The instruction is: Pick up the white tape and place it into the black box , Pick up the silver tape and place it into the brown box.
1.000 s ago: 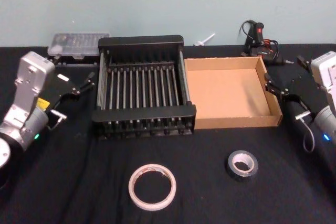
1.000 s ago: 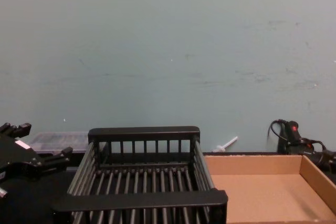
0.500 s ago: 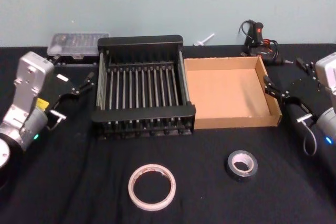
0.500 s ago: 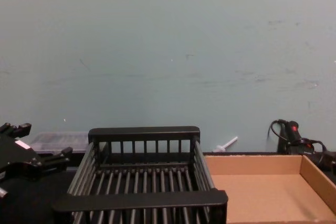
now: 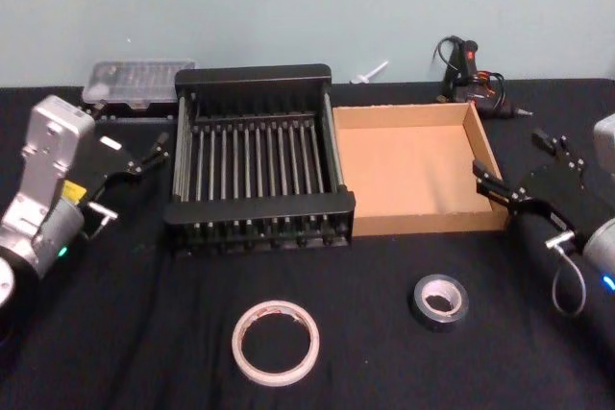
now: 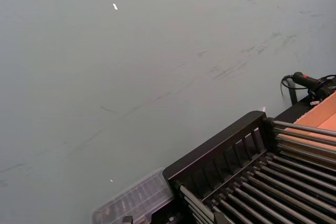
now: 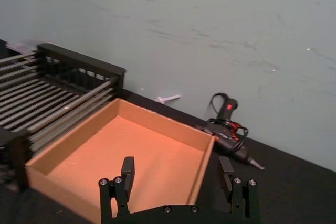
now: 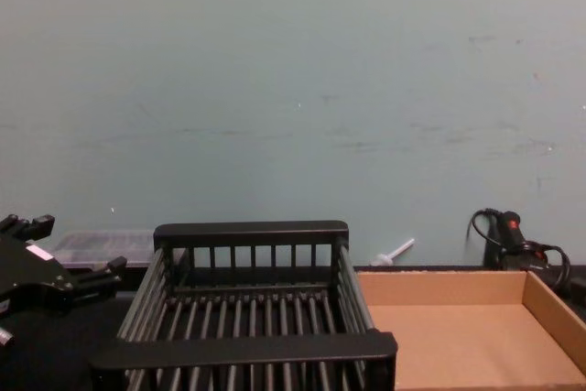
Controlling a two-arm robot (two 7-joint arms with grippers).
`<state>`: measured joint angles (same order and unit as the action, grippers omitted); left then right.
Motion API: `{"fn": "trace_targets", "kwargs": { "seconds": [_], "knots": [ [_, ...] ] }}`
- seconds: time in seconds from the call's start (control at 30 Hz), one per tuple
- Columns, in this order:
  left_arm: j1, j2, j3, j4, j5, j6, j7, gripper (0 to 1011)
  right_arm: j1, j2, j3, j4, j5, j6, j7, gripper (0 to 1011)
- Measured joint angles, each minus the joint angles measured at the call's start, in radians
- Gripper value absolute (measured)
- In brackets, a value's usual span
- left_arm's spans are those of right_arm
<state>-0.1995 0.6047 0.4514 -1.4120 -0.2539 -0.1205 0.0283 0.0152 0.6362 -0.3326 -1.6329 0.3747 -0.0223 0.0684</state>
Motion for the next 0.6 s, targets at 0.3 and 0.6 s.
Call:
{"fn": "trace_targets", "kwargs": {
  "seconds": [0.3,0.6],
  "knots": [
    [0.000,0.000,0.000,0.000,0.000,0.000,0.000,1001,-0.080,0.022,0.027,-0.106,0.031,0.067,0.035,1000],
    [0.000,0.000,0.000,0.000,0.000,0.000,0.000,1001,-0.125,0.034,0.028,-0.147,0.035,0.145,0.070,1000]
  ]
}}
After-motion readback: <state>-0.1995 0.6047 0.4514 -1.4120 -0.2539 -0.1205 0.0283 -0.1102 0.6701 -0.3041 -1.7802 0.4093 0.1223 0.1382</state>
